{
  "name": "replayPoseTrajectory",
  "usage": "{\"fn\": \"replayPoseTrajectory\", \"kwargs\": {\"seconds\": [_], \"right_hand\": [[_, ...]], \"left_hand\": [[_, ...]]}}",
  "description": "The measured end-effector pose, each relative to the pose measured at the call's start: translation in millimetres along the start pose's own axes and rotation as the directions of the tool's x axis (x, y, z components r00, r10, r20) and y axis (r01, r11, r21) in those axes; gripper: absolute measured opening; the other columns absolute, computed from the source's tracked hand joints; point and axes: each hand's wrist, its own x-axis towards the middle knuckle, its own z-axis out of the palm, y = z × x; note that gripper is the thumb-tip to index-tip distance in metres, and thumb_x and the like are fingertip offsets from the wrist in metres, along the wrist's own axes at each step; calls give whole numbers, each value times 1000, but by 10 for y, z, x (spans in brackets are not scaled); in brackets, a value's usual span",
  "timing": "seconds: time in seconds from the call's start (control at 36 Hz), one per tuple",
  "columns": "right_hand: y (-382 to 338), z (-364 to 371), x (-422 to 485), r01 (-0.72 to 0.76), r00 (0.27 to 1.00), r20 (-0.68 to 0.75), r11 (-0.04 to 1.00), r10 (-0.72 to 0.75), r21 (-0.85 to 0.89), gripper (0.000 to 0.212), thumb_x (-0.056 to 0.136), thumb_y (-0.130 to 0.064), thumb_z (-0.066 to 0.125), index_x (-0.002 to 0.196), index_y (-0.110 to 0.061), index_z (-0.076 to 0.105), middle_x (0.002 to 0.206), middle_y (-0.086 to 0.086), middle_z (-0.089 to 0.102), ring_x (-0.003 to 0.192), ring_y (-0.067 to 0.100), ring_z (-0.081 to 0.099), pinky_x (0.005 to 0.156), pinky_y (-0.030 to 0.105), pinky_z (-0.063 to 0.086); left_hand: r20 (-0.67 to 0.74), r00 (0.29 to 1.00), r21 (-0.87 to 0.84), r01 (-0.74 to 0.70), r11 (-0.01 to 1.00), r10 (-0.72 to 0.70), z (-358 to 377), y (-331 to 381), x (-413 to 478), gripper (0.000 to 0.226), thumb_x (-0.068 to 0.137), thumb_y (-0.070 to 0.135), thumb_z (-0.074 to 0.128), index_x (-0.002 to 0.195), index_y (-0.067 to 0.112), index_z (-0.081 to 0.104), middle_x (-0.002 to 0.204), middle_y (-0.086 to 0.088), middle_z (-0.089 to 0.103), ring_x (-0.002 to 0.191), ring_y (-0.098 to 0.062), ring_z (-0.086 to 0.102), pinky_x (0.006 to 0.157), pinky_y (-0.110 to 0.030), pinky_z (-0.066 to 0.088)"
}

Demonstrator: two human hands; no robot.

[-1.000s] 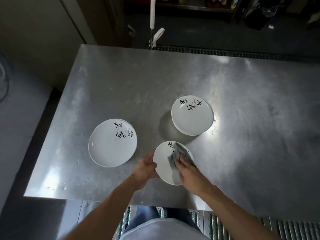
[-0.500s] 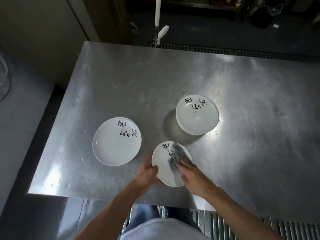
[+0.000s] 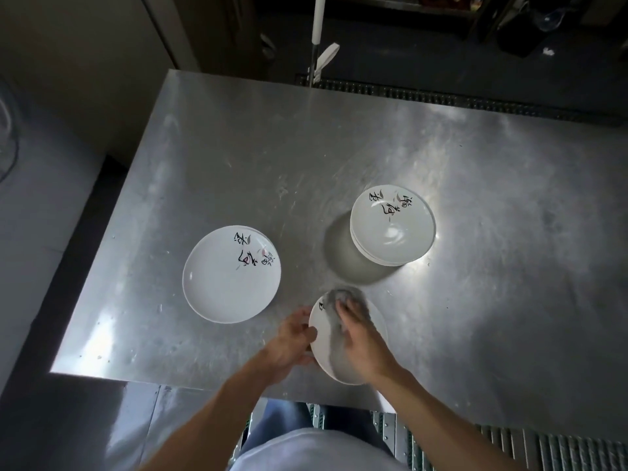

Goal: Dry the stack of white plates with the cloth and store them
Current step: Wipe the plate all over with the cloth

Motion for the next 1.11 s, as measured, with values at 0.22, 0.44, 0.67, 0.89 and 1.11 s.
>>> {"fn": "replayPoseTrajectory", "kwargs": {"seconds": [0.22,0.44,0.67,0.89,1.11], "right_hand": [[77,-86,14,125,978,173,991,-115,-48,68,92,1,46,157,-14,30,166,2,14,154,20,12,125,36,17],[-107,-130,95,-51,993,112,998,46,44,64,98,0,42,157,-20,30,166,-1,18,152,16,22,123,31,23],[-72,-116,139,16,997,72,1000,-14,-27,66,88,4,51,150,-16,43,160,4,31,147,23,34,119,37,31],[-93,39,101,214,975,96,966,-201,-146,61,96,-13,48,156,-15,34,163,8,27,152,20,19,125,40,18],[-75,26,18,116,989,93,993,-117,12,65,99,-4,51,157,-14,23,165,0,16,154,13,11,126,33,14]], "left_hand": [[-29,999,-76,-17,997,15,8,-103,19,31,97,-10,50,120,11,50,110,-13,67,85,-24,72,60,-46,62],[-110,992,-345,22,938,-63,217,-190,-49,55,76,17,65,128,18,46,109,-20,67,91,-39,73,80,-57,62],[17,999,-127,39,991,-37,33,-134,-44,49,76,12,59,123,27,61,106,-18,75,98,-44,72,80,-53,62],[7,999,-168,53,984,-53,-15,-223,-52,38,90,2,57,125,18,58,109,-18,74,91,-34,73,77,-46,62],[-3,1000,-105,9,994,-10,-101,-141,48,19,96,-1,58,115,4,62,107,-18,73,93,-31,73,78,-42,62]]}}
